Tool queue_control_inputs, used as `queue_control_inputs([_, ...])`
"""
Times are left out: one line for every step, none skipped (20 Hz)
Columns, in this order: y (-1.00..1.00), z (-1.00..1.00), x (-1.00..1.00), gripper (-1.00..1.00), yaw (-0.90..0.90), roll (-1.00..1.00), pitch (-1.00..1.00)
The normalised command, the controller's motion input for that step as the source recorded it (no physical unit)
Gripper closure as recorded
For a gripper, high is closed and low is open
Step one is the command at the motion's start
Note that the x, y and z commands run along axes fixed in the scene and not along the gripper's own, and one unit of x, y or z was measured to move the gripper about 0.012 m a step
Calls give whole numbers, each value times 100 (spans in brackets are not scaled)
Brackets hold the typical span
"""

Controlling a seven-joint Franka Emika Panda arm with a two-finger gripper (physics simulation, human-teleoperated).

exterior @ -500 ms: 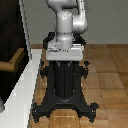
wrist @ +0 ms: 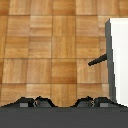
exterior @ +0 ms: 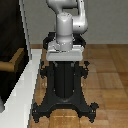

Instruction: Open the door by pressing down and pulling on the handle.

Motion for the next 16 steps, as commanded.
queue_control_inputs([0, 100, 0, -100, 0, 0, 0])
queue_control_inputs([0, 0, 0, -100, 0, 0, 0])
queue_control_inputs([0, 100, 0, -100, 0, 0, 0])
queue_control_inputs([0, 100, 0, -100, 0, 0, 0])
queue_control_inputs([0, 100, 0, -100, 0, 0, 0])
queue_control_inputs([0, 100, 0, -100, 0, 0, 0])
queue_control_inputs([0, 100, 0, -100, 0, 0, 0])
queue_control_inputs([0, 100, 0, -100, 0, 0, 0])
queue_control_inputs([0, 0, 0, -100, 0, 0, 0])
queue_control_inputs([0, 100, 0, -100, 0, 0, 0])
queue_control_inputs([0, 100, 0, -100, 0, 0, 0])
queue_control_inputs([0, 0, 0, -100, 0, 0, 0])
queue_control_inputs([0, 100, 0, -100, 0, 0, 0])
queue_control_inputs([0, 100, 0, -100, 0, 0, 0])
queue_control_inputs([0, 0, 0, -100, 0, 0, 0])
queue_control_inputs([-100, 100, 0, -100, 0, 0, 0])
